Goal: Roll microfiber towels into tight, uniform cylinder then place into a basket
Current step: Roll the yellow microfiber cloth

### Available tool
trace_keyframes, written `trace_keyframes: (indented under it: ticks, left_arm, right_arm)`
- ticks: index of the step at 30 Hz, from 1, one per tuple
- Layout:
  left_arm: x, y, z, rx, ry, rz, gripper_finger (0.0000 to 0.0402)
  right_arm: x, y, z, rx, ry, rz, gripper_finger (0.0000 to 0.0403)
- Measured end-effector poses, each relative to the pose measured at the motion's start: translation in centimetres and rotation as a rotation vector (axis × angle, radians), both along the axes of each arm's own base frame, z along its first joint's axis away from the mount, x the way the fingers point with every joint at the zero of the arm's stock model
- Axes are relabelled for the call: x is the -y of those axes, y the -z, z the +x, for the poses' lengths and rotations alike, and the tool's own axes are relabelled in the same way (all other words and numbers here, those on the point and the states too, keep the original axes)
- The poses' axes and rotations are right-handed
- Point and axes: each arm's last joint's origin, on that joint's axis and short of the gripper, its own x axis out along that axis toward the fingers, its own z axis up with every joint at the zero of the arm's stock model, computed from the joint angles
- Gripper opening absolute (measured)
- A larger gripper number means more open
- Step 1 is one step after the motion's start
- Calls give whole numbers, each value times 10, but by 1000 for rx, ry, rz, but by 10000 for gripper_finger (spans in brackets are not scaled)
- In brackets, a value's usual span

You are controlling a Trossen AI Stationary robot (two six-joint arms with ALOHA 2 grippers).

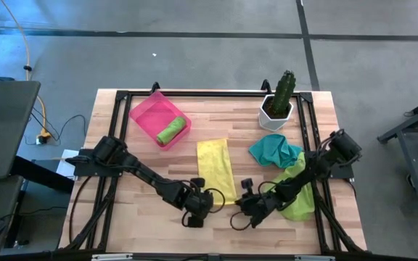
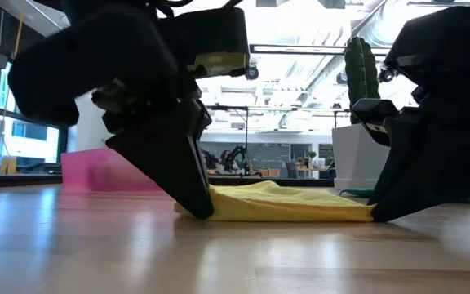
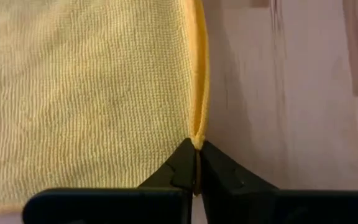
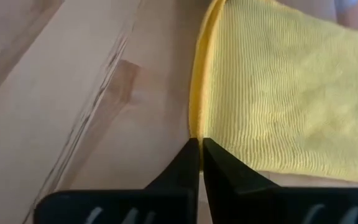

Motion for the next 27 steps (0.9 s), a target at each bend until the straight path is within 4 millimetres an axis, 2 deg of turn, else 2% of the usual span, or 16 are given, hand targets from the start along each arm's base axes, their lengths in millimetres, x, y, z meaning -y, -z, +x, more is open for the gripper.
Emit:
trace_keyframes:
  ticks: [7,14,23,27]
  left_arm:
    - [-1,-11,-1,31,-88,-61,5]
    - [0,-10,-2,25,-230,-149,4]
    - [0,-11,-2,36,-331,-203,4]
    - [-2,-15,-3,60,-379,-196,4]
  right_arm:
    - [17,-14,6,-68,68,196,1]
    - [39,-35,17,-84,248,531,1]
    - [50,-38,22,-112,374,684,0]
    - [54,-38,24,-109,405,701,0]
